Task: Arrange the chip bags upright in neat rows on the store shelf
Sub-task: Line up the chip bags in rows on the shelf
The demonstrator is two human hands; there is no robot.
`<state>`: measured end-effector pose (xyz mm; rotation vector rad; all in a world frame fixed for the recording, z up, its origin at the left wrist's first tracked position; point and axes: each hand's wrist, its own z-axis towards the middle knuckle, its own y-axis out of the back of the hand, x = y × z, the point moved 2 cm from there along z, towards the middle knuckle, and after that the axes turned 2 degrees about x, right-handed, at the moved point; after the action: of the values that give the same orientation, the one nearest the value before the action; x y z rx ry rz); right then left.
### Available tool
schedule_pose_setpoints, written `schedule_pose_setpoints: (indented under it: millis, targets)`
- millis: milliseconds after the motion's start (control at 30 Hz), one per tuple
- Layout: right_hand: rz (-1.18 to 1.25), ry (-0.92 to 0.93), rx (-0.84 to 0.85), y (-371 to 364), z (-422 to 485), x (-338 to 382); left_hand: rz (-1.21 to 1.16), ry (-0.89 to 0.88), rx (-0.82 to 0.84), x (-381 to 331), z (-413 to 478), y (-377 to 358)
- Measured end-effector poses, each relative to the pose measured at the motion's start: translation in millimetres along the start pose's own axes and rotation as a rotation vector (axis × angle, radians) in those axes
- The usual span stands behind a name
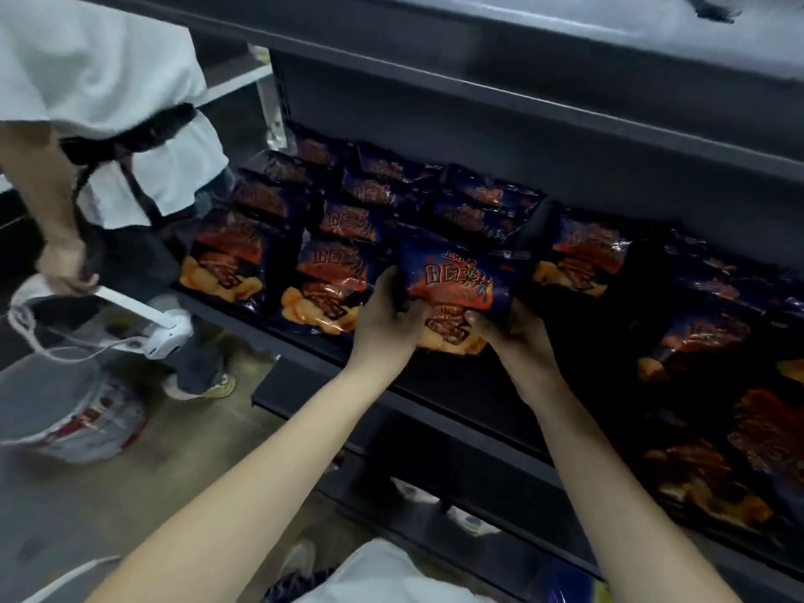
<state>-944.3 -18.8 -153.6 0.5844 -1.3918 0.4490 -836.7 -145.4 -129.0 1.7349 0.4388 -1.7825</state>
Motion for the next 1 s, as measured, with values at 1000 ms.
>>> schedule_pose_setpoints:
  millis: [1000]
  targets:
    - [-0.386, -0.150, -0.535, -66, -29, -31, 0.442, -0.233, 0.159, 66, -11, -14]
